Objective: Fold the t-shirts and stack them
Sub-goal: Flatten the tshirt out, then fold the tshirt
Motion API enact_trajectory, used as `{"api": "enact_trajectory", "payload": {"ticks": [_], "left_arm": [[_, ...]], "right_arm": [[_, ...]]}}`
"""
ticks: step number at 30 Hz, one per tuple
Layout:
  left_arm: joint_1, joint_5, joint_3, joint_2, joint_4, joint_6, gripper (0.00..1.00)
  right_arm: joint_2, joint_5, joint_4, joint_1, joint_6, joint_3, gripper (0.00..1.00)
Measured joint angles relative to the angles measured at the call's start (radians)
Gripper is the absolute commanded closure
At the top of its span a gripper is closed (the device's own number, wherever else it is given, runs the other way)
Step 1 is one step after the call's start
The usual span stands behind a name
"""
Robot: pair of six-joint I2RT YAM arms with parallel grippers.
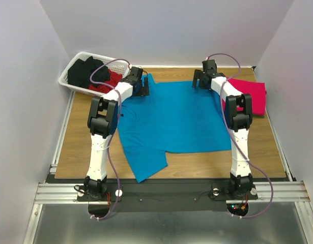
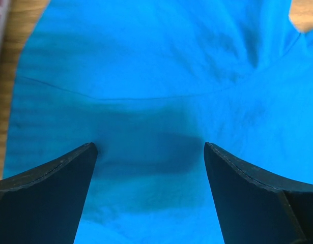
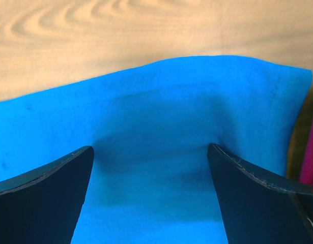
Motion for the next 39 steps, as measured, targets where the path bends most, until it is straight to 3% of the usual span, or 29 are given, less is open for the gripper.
{"api": "enact_trajectory", "payload": {"ticks": [12, 26, 31, 34, 39], "left_arm": [[0.028, 0.055, 0.323, 0.198, -0.052, 0.032, 0.01], [0.049, 0.126, 0.415, 0.198, -0.096, 0.04, 0.01], [0.023, 0.097, 0.349, 0.02, -0.159, 0.012, 0.02], [-0.026, 0.053, 0.172, -0.229, -0.175, -0.028, 0.01], [-0.201, -0.03, -0.257, -0.734, -0.153, -0.151, 0.02]], "right_arm": [[0.109, -0.071, 0.033, -0.046, -0.024, 0.159, 0.0], [0.074, -0.187, 0.015, -0.053, -0.079, 0.136, 0.0], [-0.117, -0.249, -0.011, -0.053, -0.054, -0.022, 0.0], [-0.291, -0.278, -0.016, -0.051, -0.03, -0.151, 0.0], [-0.631, -0.3, 0.017, -0.05, 0.029, -0.433, 0.0]]}}
